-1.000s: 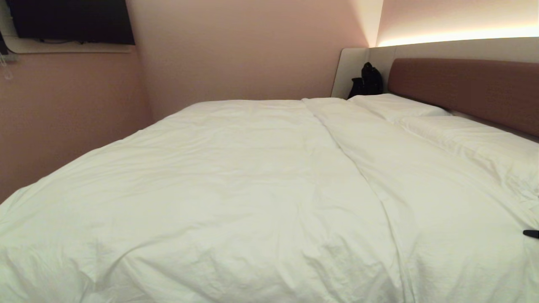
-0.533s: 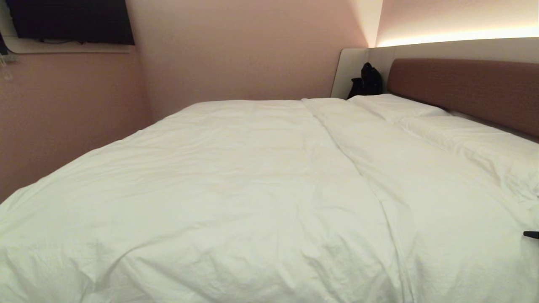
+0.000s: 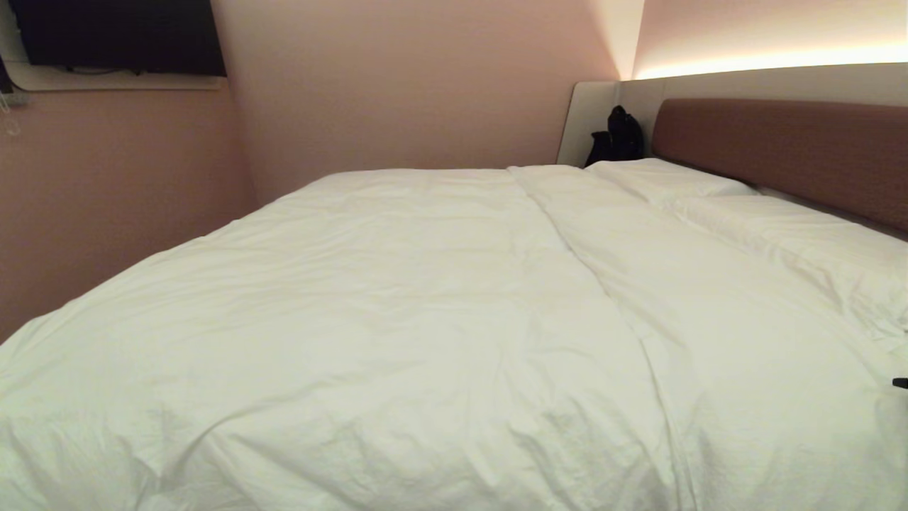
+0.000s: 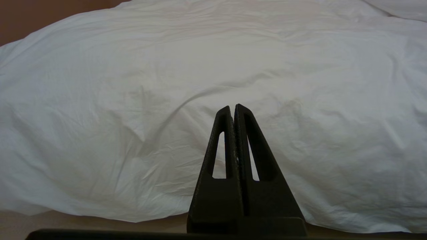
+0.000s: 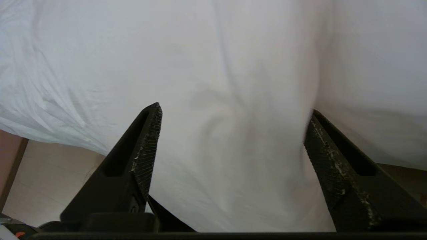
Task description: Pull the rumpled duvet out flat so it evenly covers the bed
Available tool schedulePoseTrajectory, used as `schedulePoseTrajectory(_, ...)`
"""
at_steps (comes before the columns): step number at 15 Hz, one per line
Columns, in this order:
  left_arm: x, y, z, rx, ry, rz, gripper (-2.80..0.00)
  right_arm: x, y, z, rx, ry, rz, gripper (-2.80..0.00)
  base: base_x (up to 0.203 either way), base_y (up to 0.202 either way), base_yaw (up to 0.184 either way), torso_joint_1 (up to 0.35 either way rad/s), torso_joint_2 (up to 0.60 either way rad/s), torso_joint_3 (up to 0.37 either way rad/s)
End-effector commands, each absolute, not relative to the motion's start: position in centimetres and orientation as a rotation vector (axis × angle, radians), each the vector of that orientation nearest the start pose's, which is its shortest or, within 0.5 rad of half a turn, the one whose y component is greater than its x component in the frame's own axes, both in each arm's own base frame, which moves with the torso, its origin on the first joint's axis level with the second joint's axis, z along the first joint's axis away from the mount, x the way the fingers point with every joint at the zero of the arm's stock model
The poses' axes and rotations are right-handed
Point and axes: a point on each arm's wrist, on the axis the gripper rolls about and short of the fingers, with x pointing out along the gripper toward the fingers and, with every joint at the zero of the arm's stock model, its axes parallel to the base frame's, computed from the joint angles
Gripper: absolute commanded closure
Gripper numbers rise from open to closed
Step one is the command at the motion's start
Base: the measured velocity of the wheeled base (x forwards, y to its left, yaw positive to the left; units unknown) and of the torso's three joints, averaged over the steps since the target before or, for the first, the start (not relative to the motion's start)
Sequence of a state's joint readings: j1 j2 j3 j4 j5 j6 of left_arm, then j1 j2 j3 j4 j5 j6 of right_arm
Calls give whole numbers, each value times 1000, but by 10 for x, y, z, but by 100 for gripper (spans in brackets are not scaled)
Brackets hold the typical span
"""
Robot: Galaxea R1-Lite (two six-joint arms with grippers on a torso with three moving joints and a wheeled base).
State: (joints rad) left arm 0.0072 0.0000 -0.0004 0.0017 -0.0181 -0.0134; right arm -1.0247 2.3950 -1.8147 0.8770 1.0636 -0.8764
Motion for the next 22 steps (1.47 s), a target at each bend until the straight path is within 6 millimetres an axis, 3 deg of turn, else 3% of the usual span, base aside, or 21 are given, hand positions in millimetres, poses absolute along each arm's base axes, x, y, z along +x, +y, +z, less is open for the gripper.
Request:
schedulePoseTrajectory(1, -23, -1, 75, -14, 2, -11, 0, 226, -339, 113, 385, 585, 309, -280, 0, 0, 0, 0, 0, 0)
schedulePoseTrajectory(5, -23, -1, 75, -14, 2, -11, 0, 209, -328, 155, 368, 570, 283, -280, 0, 0, 0, 0, 0, 0)
schedulePoseTrajectory(12, -23, -1, 75, -14, 2, -11, 0, 190, -307, 206, 363, 573, 251, -280, 0, 0, 0, 0, 0, 0)
schedulePoseTrajectory(13, -23, -1, 76, -14, 1, -11, 0, 188, -303, 211, 359, 592, 240, 0, 0, 0, 0, 0, 0, 0)
schedulePoseTrajectory(19, -23, -1, 76, -14, 1, -11, 0, 174, -270, 238, 405, 685, 235, 0, 0, 0, 0, 0, 0, 0)
schedulePoseTrajectory(22, -23, -1, 75, -14, 1, -11, 0, 165, -244, 253, 451, 764, 249, 0, 0, 0, 0, 0, 0, 0)
